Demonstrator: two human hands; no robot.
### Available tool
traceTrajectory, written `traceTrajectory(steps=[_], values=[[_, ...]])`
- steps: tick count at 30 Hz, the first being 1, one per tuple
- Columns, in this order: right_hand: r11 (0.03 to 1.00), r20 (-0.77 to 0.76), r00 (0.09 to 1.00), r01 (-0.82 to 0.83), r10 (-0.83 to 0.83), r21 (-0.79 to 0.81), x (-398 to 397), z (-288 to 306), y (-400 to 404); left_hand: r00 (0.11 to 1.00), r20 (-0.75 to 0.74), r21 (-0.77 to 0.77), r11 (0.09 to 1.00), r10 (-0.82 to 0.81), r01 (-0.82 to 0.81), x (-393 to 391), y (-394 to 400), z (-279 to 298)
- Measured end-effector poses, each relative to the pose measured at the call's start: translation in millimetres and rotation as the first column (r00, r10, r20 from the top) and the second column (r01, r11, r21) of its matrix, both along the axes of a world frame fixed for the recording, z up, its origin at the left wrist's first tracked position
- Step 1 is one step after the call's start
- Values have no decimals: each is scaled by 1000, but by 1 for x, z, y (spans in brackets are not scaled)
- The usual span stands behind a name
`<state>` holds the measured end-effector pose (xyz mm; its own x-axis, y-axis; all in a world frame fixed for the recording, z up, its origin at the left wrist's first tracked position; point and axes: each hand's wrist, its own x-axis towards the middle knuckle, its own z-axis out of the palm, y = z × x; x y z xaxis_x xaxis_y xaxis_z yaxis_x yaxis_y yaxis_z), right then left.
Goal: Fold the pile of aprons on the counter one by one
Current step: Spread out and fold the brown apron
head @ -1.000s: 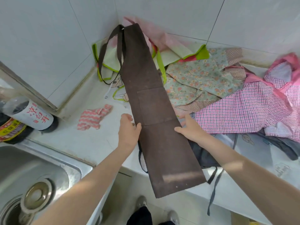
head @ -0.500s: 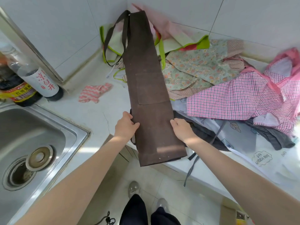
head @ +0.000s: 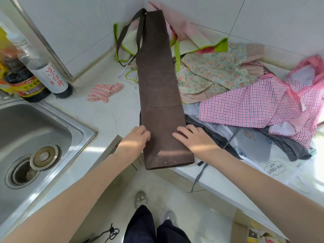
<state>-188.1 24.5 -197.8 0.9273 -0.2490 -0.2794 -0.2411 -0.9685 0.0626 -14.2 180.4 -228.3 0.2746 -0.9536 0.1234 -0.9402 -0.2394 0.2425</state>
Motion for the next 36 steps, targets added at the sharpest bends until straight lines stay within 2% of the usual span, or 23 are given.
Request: traceTrajectory(steps=[2,5,8,10,11,13,14,15,16,19,22,24,25,27,29,30,31,32,34,35,36], values=[[990,41,990,-135,137,-42,-16,-4,-4,992,37,-24,992,-124,125,1,15,-10],[971,141,960,-239,241,-31,-31,-12,-10,990,-9,-54,989,-139,138,6,22,-13],[948,151,967,-236,206,215,-30,-11,-4,979,-123,-14,987,-164,163,13,25,-12],[916,94,994,8,-50,402,-19,-7,-3,966,-236,58,991,-108,124,16,26,-11],[844,39,969,193,-245,500,-9,0,-4,950,-310,103,991,-44,80,15,25,-7],[608,-72,826,468,-560,642,11,9,-10,860,-489,198,979,148,-56,13,19,4],[522,-96,768,515,-633,680,19,10,-15,785,-566,238,962,250,-135,11,15,10],[496,-102,747,530,-657,688,25,10,-17,717,-610,269,939,338,-215,10,12,13],[505,-107,746,542,-658,672,29,9,-19,685,-609,278,917,399,-286,7,8,13],[559,-114,743,586,-659,586,40,2,-21,723,-493,286,876,483,-389,3,1,11],[580,-131,715,647,-687,495,51,-5,-20,756,-377,379,834,535,-401,6,-8,12],[571,-160,695,682,-702,457,56,-7,-19,798,-238,421,799,554,-429,7,-12,17],[573,-167,691,691,-704,442,58,-8,-18,827,-146,387,801,542,-457,7,-12,20],[579,-177,689,699,-703,419,61,-8,-18,899,-7,181,885,438,-429,5,-10,22],[581,-192,683,710,-705,398,64,-9,-19,988,-31,-16,989,148,-149,-2,-13,23],[582,-197,682,714,-704,390,65,-9,-19,998,-55,-6,1000,-9,9,-6,-16,22],[583,-202,682,715,-703,386,65,-8,-19,992,-56,98,988,-111,116,-9,-22,19],[582,-205,684,713,-700,391,66,-6,-18,990,-9,259,956,-140,138,-11,-27,14],[602,-185,706,689,-684,405,64,-3,-19,988,84,483,872,-132,75,-11,-37,1],[678,-122,757,635,-642,371,61,-1,-19,988,103,525,850,-111,41,-9,-37,-4],[795,8,824,544,-566,268,57,-1,-20,991,95,541,841,-98,31,-8,-38,-11]])
